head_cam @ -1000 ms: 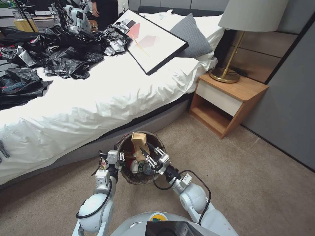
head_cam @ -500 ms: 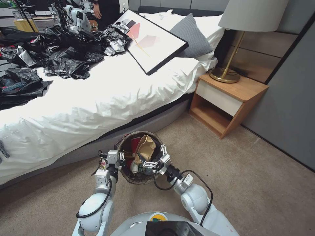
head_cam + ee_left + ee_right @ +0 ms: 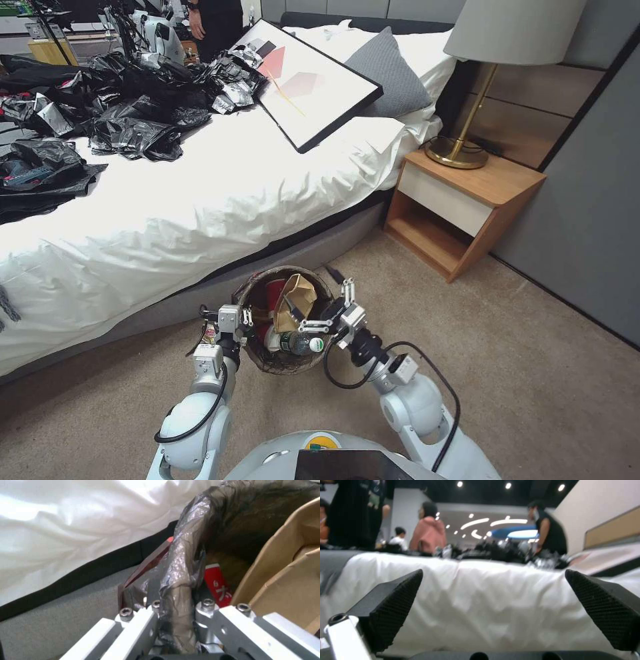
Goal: Pick up the trash bin, then pick up the garbage from the floor and place it into the trash bin.
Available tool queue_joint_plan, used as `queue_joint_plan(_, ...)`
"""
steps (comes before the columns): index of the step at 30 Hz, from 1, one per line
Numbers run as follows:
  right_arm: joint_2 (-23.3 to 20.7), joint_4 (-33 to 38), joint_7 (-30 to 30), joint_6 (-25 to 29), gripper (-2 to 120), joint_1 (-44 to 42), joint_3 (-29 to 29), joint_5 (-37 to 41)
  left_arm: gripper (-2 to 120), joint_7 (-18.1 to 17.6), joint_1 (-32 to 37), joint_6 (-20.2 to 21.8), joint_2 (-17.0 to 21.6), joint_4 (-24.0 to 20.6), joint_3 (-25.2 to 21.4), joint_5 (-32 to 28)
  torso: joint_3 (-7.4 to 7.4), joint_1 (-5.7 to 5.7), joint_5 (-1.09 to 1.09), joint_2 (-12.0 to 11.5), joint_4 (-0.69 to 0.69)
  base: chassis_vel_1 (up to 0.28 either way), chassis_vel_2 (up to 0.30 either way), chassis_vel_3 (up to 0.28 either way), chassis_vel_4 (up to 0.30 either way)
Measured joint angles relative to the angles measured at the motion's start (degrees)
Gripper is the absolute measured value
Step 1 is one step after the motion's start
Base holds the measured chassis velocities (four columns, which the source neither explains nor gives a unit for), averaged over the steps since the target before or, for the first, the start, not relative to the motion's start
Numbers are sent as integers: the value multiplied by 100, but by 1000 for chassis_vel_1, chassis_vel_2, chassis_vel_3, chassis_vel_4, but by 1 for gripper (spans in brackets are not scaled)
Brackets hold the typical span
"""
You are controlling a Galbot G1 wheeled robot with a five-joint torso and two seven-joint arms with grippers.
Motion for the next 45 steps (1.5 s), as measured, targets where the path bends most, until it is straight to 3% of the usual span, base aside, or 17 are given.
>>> queue_joint_plan(4,50,506,124,81,100,-127,249,-49,3,1,5,0,3,5,-9,-3,0,0,0,0,1,0,0,0,0)
queue_joint_plan(8,261,844,1456,-13,100,-679,661,-657,3,-1,33,-4,18,5,-62,-48,0,0,0,0,-1,0,0,0,0)
queue_joint_plan(10,278,844,1601,-30,100,-719,682,-689,3,-1,32,-5,19,5,-64,-50,0,0,0,0,-2,0,0,0,0)
queue_joint_plan(12,388,762,2361,-137,100,-892,780,-775,3,0,33,-12,25,5,-66,-65,0,0,0,0,0,0,0,0,0)
queue_joint_plan(15,536,402,2776,-40,100,-1069,1080,-878,3,-2,39,-19,33,5,-64,-72,0,0,0,0,-1,0,0,0,0)
queue_joint_plan(22,730,-300,2640,666,100,-1493,1600,-818,3,-11,36,-51,59,-5,-102,-125,0,0,0,0,0,0,0,0,0)
queue_joint_plan(45,736,-341,2504,626,100,-1278,1607,-769,3,-6,48,-73,48,-30,-115,-132,0,0,0,0,0,0,0,0,0)
